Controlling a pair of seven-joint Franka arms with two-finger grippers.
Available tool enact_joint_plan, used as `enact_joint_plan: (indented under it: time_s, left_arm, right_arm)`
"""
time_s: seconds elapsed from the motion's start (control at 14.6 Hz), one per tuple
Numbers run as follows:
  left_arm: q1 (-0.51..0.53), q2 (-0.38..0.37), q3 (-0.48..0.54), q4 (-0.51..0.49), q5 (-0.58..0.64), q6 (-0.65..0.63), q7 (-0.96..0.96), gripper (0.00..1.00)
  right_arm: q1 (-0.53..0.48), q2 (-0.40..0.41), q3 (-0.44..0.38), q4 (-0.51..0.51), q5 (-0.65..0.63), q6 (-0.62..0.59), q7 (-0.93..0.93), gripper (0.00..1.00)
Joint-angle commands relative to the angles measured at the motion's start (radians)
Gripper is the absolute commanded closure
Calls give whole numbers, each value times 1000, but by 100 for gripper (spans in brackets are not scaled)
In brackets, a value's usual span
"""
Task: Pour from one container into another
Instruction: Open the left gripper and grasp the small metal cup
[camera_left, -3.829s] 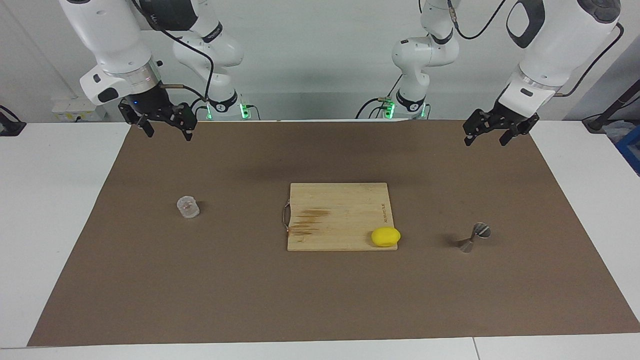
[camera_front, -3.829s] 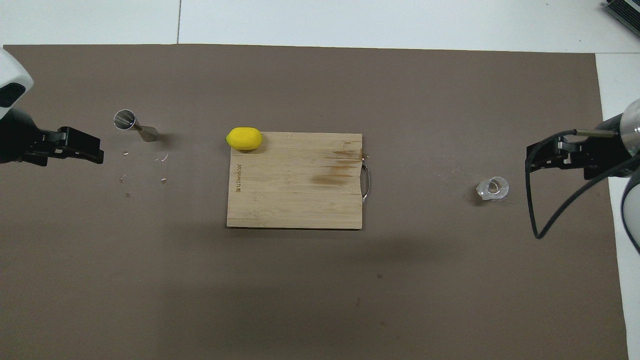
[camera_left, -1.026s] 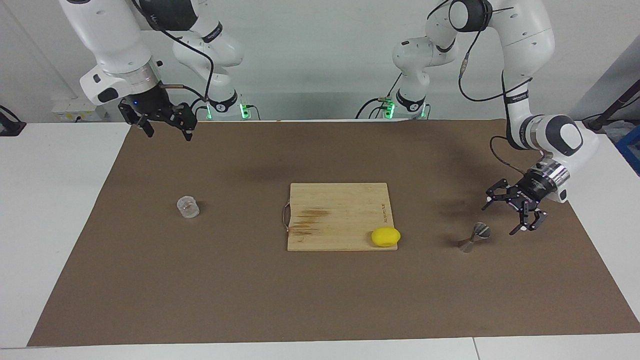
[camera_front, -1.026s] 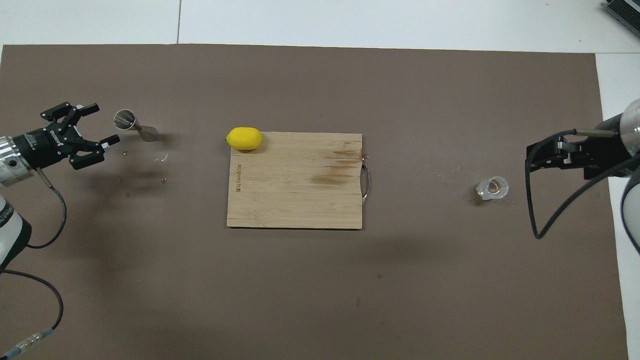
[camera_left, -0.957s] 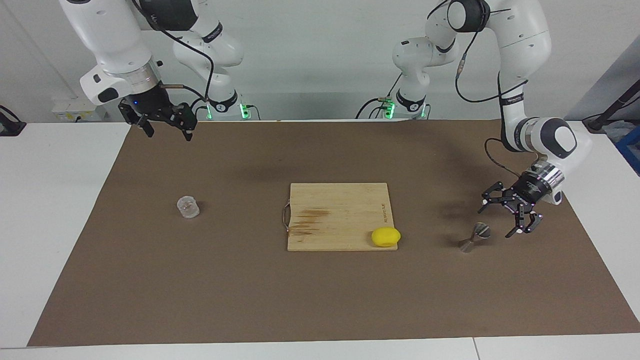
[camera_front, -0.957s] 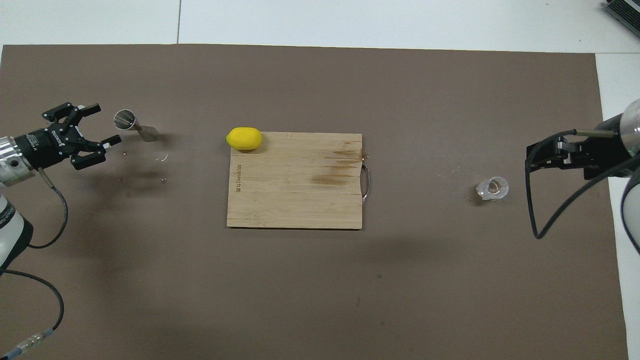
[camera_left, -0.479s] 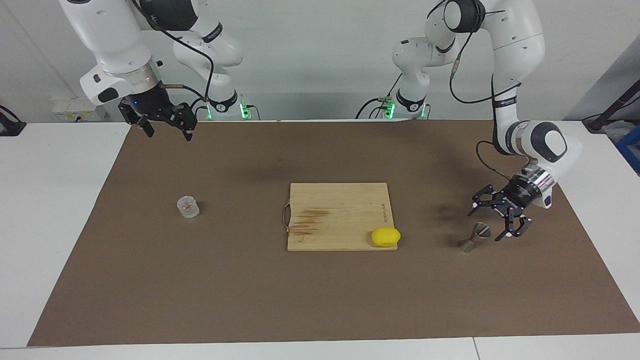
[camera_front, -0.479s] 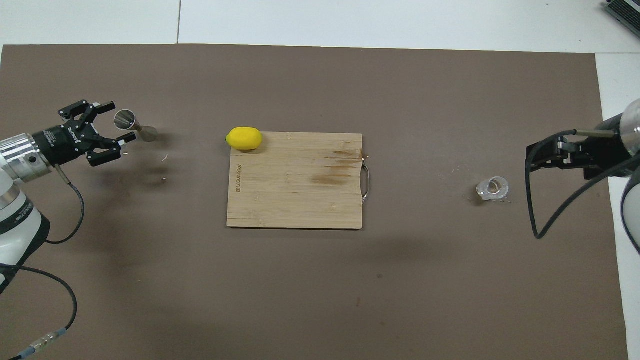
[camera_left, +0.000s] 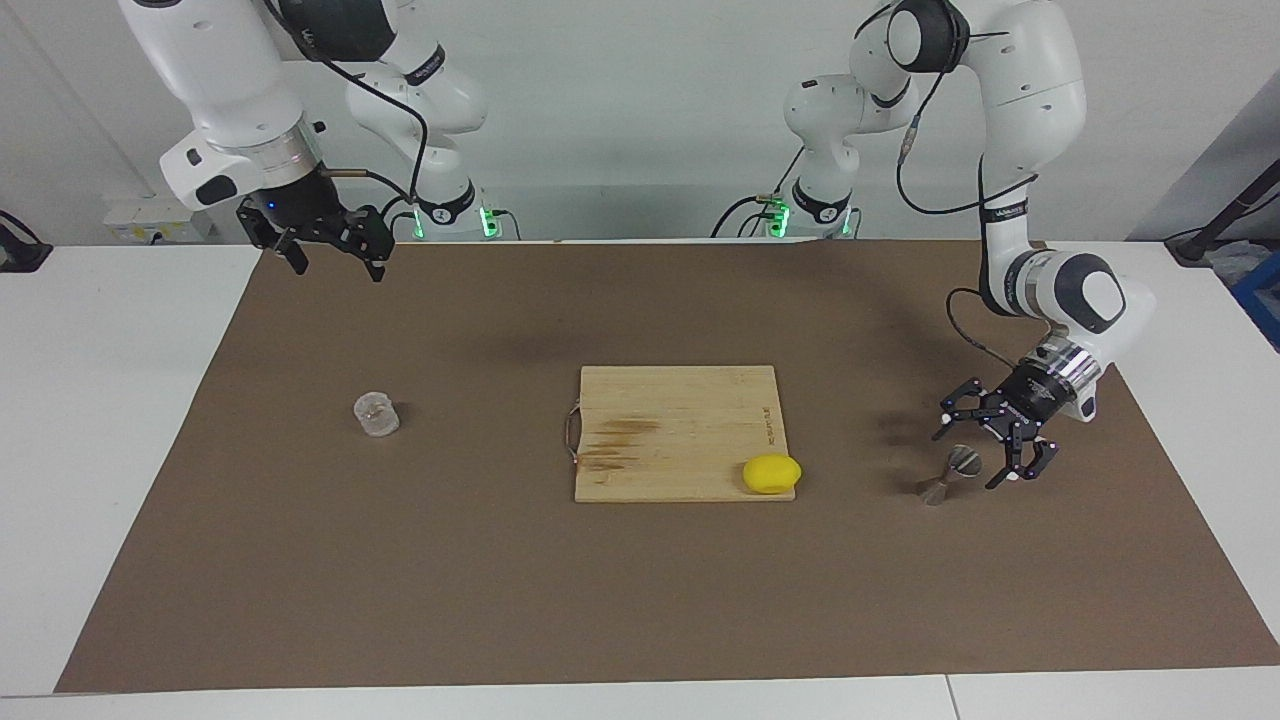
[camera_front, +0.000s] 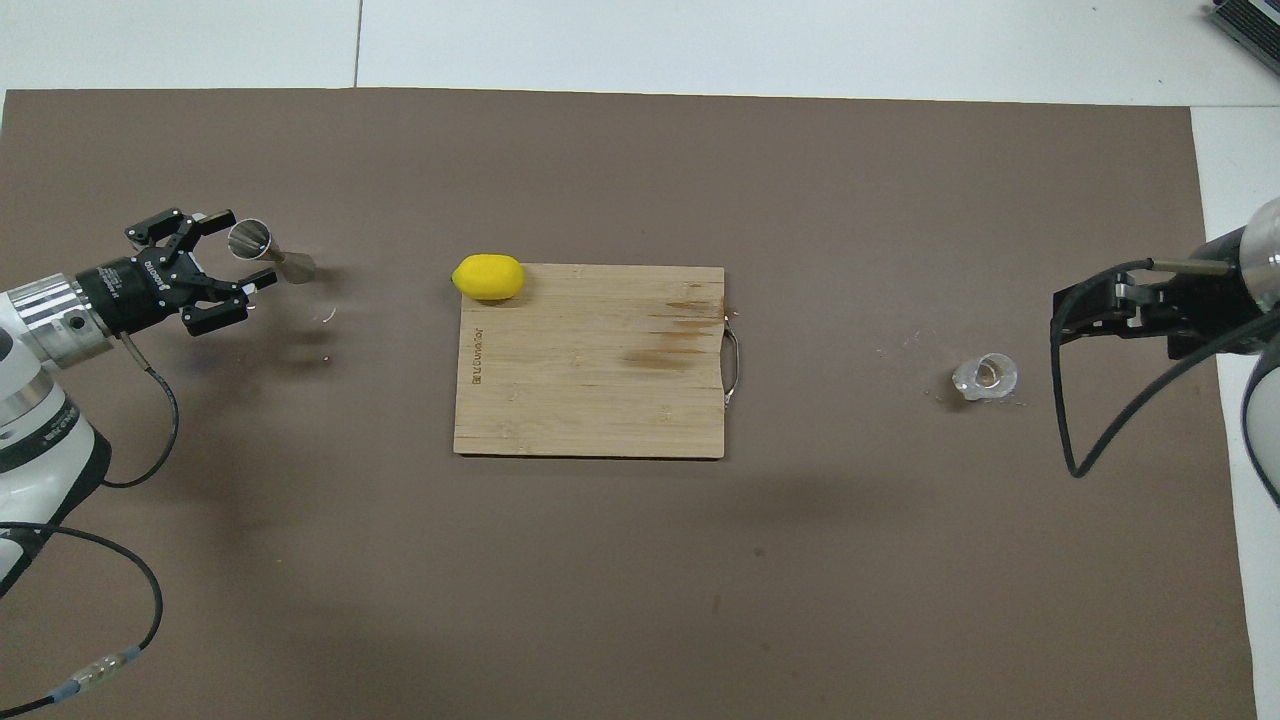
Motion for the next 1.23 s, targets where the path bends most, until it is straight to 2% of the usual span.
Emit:
enact_joint_plan:
  time_s: [0.0, 0.21, 0.55, 1.16]
  left_arm:
    - [-4, -1, -2, -5, -26, 10, 13, 0]
    - [-2, -1, -5, 0, -37, 10, 13, 2]
    - [-2, -1, -5, 1, -41, 9, 13, 18]
    - [4, -1, -5, 7, -40, 6, 16, 21]
  right_arm:
    - [-16, -20, 8, -21, 23, 7, 7, 0]
    - [-16, -20, 8, -21, 23, 7, 7, 0]
    - [-16, -20, 8, -21, 23, 7, 7, 0]
    - [-32, -20, 4, -22, 23, -1, 16, 0]
